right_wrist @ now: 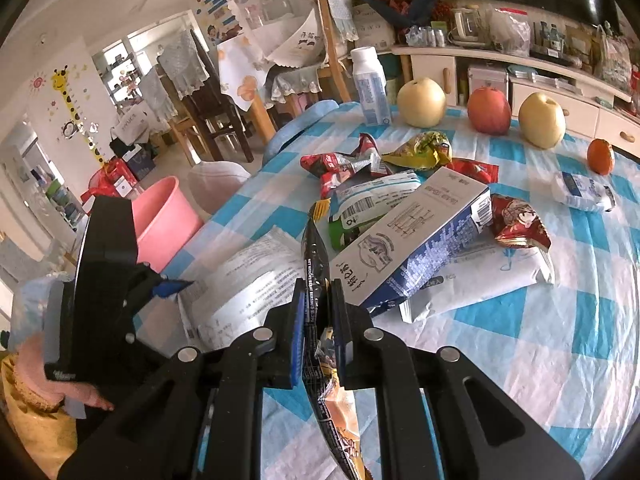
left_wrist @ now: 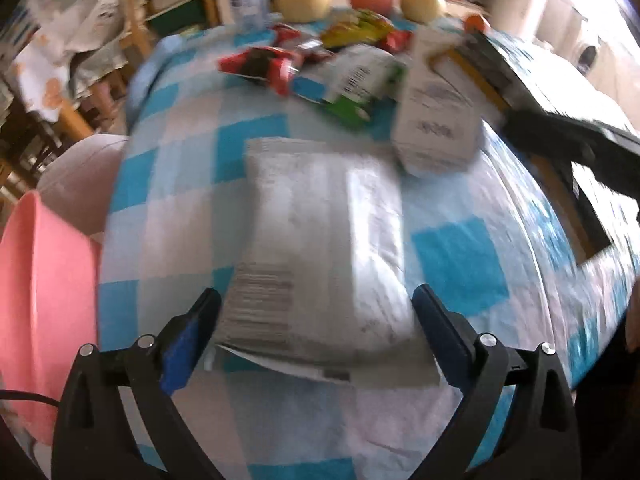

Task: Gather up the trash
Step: 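Carry the pouch in the left tool while the right tool carries the coffee stick to the pink bucket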

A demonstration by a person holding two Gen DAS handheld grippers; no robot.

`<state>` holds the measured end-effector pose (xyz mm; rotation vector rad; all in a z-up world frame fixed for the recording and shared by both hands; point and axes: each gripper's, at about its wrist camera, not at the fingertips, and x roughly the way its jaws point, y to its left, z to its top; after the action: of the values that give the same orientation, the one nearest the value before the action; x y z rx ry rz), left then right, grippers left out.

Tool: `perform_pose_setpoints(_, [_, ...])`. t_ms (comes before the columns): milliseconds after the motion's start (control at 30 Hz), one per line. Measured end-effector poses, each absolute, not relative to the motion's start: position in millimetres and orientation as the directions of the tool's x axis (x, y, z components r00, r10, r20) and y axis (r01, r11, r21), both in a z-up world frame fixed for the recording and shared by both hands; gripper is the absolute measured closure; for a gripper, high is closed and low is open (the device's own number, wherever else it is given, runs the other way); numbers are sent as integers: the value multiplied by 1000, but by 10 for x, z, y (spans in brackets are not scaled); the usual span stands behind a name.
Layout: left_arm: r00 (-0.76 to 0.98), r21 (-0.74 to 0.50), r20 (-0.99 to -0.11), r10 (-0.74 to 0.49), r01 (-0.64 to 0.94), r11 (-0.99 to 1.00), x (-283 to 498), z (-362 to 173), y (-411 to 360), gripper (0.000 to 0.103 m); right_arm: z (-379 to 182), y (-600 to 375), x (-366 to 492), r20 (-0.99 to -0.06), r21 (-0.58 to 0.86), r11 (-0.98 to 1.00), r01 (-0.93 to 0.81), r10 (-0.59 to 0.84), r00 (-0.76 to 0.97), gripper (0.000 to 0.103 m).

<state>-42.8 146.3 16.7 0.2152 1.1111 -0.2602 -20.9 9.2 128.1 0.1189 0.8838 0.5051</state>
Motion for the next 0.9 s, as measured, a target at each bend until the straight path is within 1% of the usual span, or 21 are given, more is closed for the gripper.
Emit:
perform_pose_setpoints(100, [430,42,-897,-98,304,952,-426,136,1460,7,1278,79,-212,-708,313,874,-372,475,522,90])
perform_pose_setpoints(200, [425,18,-896,-130,325,946,-432,140,1459,16,1279,80,-211,-708,310,874,-373,475,523,90])
perform_pose_setpoints(300, [430,26,-893,-131,340,940,-455,129,1447,22,1274,80,-211,-708,312,876,-369,473,524,90])
perform_pose_setpoints(467, [440,17,-887,-138,331,943,-513,138,1455,25,1279,72,-223,-707,319,879,-355,470,529,90])
perform_pose_setpoints(600, [466,13,-874,-138,306,952,-513,136,1442,31,1277,55,-229,-698,348,876,-335,480,532,90])
perform_pose_setpoints(733, [478,-16,-865,-155,281,960,-503,155,1450,32,1270,25,-224,-687,388,867,-312,498,529,90])
perform_pose_setpoints(900, [494,-97,-842,-217,257,962,-494,243,1546,32,1284,-47,-222,-668,445,852,-277,522,531,90])
